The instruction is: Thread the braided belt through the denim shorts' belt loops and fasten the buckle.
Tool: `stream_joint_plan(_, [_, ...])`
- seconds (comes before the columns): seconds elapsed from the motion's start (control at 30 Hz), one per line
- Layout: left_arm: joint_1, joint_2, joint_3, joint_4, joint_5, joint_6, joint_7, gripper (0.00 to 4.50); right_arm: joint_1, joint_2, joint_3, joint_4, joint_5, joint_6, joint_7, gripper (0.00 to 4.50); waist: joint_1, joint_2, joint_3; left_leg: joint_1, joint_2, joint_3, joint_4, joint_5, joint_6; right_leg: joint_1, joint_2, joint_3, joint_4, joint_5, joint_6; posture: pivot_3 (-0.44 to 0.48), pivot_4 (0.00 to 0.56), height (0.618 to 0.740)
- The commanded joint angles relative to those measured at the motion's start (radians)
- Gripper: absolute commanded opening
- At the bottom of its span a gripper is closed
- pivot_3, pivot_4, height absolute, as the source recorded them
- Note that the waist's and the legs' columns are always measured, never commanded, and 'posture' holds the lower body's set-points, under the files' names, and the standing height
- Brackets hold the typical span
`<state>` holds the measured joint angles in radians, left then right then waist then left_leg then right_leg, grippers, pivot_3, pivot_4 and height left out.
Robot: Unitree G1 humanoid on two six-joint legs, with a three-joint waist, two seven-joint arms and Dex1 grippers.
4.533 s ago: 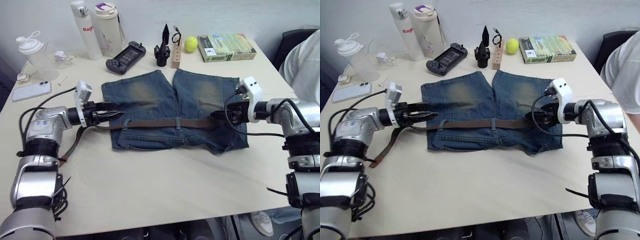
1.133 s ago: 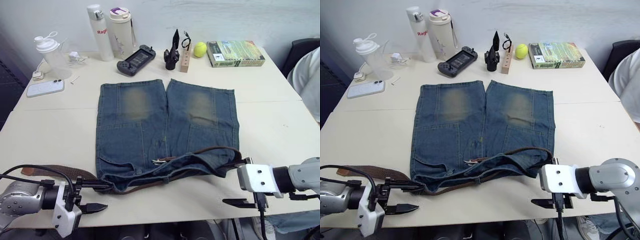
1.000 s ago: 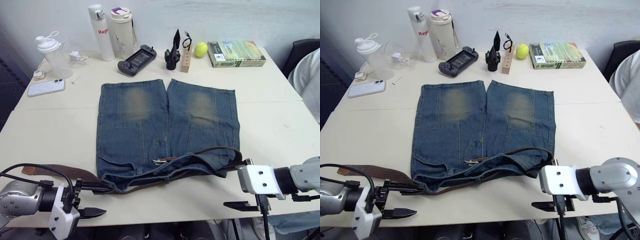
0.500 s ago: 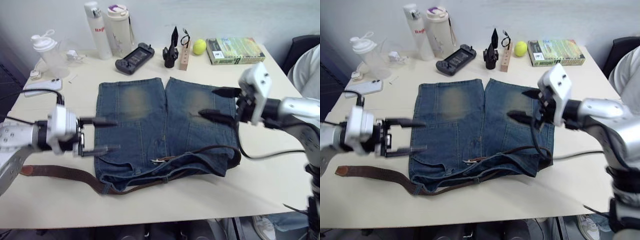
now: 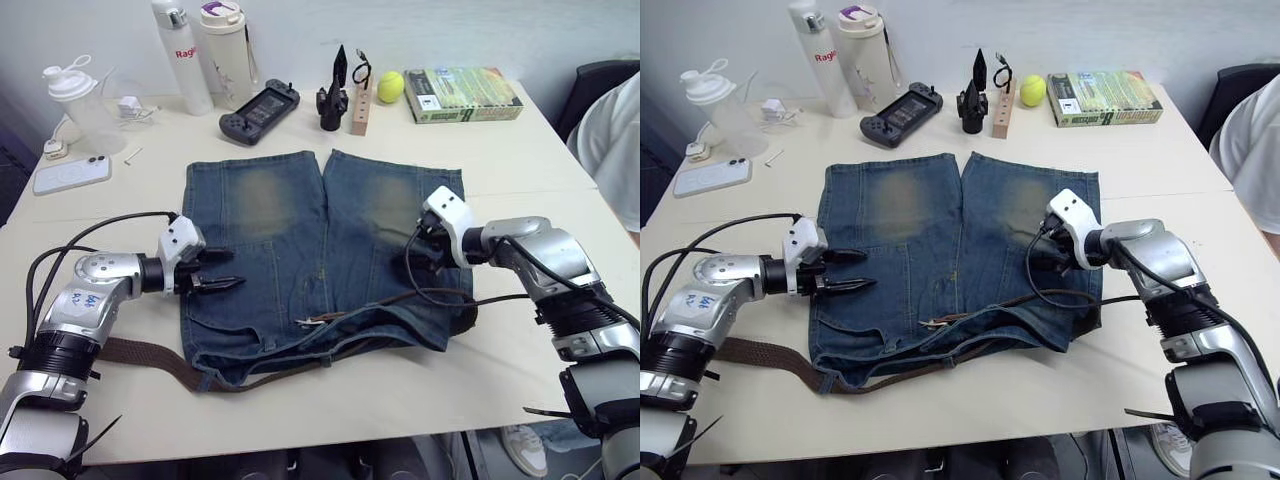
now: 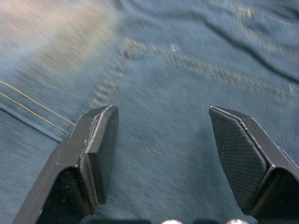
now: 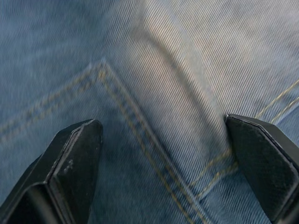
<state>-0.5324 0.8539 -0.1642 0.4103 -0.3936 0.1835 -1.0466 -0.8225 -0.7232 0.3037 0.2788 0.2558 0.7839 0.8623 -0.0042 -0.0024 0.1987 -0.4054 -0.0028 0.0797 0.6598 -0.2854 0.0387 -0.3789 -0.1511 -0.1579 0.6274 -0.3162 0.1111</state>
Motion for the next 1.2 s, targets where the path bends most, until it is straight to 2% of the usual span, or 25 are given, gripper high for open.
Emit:
stream_joint_plan(0.03, [0.019,0.010,-0.015,0.029,0.082,-0.030,-0.071,3.47,-0.006,0.015,0.016,0.048,-0.049,-0.022,0.027,3.96,0.000,-0.001,-0.001,0.000,0.000,0.000,0.000,0.000,0.000,0.000,0.000,0.000,0.000,0.000,0.000,0.000,0.150,0.722])
stream_joint_plan(0.07, [0.023,0.007,-0.020,0.037,0.103,-0.043,-0.078,2.90,-0.006,0.020,0.018,0.059,-0.062,-0.031,0.029,3.63,0.000,-0.001,-0.001,0.001,0.000,0.000,0.001,0.000,0.000,0.001,0.000,0.000,0.000,0.000,0.000,0.000,0.150,0.722])
stream_joint_plan(0.17, [0.035,0.000,-0.032,0.052,0.156,-0.101,-0.108,1.77,-0.004,0.031,0.026,0.090,-0.100,-0.062,0.037,2.26,0.000,-0.002,-0.003,0.002,0.000,0.000,0.001,0.000,0.000,0.002,0.000,0.000,0.000,0.000,0.000,0.000,0.150,0.722])
stream_joint_plan(0.27, [0.026,-0.016,-0.037,0.081,0.200,-0.135,-0.111,0.34,-0.013,0.045,0.023,0.124,-0.127,-0.087,0.038,0.79,-0.001,-0.003,-0.006,0.003,0.000,0.000,0.001,0.000,0.000,0.003,0.000,0.001,0.000,0.000,0.000,0.000,0.150,0.722])
stream_joint_plan(0.3, [0.022,-0.021,-0.040,0.090,0.214,-0.150,-0.109,0.05,-0.017,0.054,0.022,0.139,-0.137,-0.098,0.033,0.36,-0.001,-0.004,-0.007,0.003,0.000,0.000,0.001,0.000,0.000,0.004,0.000,0.001,0.000,0.000,0.000,0.000,0.150,0.722])
stream_joint_plan(0.33, [0.018,-0.028,-0.042,0.099,0.227,-0.161,-0.105,0.00,-0.021,0.061,0.022,0.154,-0.148,-0.112,0.026,0.02,-0.001,-0.004,-0.009,0.004,0.000,0.000,0.001,0.000,0.000,0.004,0.000,0.001,0.000,0.000,0.000,0.000,0.150,0.722])
stream_joint_plan(0.43, [0.002,-0.049,-0.040,0.125,0.253,-0.186,-0.097,0.00,-0.027,0.078,0.024,0.194,-0.187,-0.165,0.011,0.02,0.000,-0.005,-0.021,0.004,0.000,0.000,0.002,0.000,0.000,0.004,-0.001,0.001,0.001,0.000,0.000,0.000,0.150,0.722])
stream_joint_plan(0.53, [-0.046,-0.092,-0.043,0.201,0.307,-0.230,-0.033,0.00,-0.050,0.125,0.020,0.296,-0.239,-0.270,-0.059,0.02,0.001,-0.004,-0.026,0.006,0.000,0.000,0.002,-0.001,0.000,0.006,-0.001,0.001,0.001,0.000,0.000,0.000,0.150,0.722])
stream_joint_plan(0.67, [-0.165,-0.149,-0.092,0.409,0.469,-0.387,0.138,0.00,-0.136,0.215,0.001,0.518,-0.304,-0.432,-0.194,0.02,0.007,-0.003,-0.027,0.021,-0.001,-0.002,0.002,-0.002,0.000,0.022,-0.003,0.000,-0.001,0.000,0.000,0.000,0.150,0.722])
stream_joint_plan(0.77, [-0.279,-0.179,-0.118,0.572,0.564,-0.471,0.281,0.00,-0.206,0.252,-0.006,0.691,-0.354,-0.541,-0.276,0.02,0.008,0.000,-0.029,0.022,-0.003,-0.006,0.002,-0.002,-0.001,0.021,-0.014,0.002,0.002,0.000,-0.001,0.000,0.150,0.722])
stream_joint_plan(0.9, [-0.387,-0.185,-0.166,0.712,0.675,-0.553,0.439,0.00,-0.264,0.281,-0.020,0.824,-0.381,-0.618,-0.333,0.02,0.000,0.000,-0.029,0.019,-0.005,-0.006,0.002,-0.001,0.000,0.018,-0.011,-0.001,0.009,0.000,-0.001,0.000,0.150,0.722])
stream_joint_plan(1.03, [-0.425,-0.195,-0.168,0.778,0.700,-0.592,0.483,0.00,-0.293,0.295,-0.034,0.879,-0.391,-0.667,-0.365,0.02,-0.010,0.000,-0.029,0.018,-0.005,-0.005,0.002,0.000,0.001,0.017,-0.010,-0.002,0.009,0.000,-0.001,0.000,0.150,0.722])
stream_joint_plan(1.2, [-0.418,-0.205,-0.151,0.795,0.686,-0.631,0.448,0.00,-0.318,0.313,-0.058,0.914,-0.392,-0.738,-0.392,0.02,-0.017,0.000,-0.029,0.017,-0.005,-0.005,0.002,0.000,0.001,0.017,-0.011,-0.002,0.008,0.000,-0.001,0.000,0.150,0.722])
